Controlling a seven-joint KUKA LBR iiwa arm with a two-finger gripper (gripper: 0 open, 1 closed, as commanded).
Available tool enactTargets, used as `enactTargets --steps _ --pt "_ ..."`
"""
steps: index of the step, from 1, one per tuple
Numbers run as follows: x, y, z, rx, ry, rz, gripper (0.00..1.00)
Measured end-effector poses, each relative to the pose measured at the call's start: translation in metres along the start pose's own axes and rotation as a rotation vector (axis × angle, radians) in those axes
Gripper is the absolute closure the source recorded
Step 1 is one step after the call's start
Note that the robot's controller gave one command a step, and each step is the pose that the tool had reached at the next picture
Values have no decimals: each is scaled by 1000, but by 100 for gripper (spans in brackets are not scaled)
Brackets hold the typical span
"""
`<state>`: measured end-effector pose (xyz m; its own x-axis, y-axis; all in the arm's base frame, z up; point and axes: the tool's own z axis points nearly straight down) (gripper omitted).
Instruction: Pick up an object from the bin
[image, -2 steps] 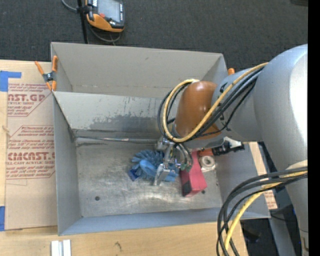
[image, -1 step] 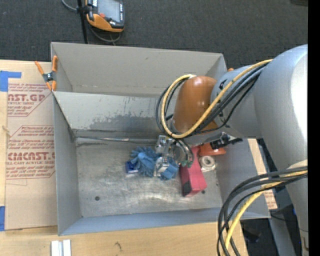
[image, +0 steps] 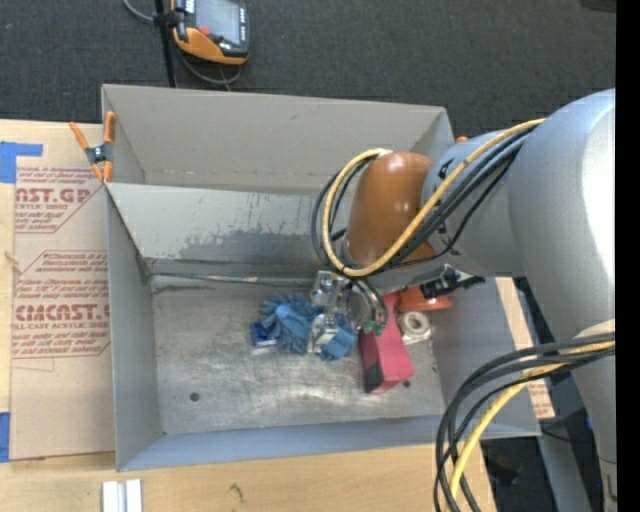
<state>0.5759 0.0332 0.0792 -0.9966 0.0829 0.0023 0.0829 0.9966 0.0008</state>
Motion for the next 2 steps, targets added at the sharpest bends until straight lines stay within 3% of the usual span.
enactTargets --steps 2 --pt "2 0 -20 1 3 1 100"
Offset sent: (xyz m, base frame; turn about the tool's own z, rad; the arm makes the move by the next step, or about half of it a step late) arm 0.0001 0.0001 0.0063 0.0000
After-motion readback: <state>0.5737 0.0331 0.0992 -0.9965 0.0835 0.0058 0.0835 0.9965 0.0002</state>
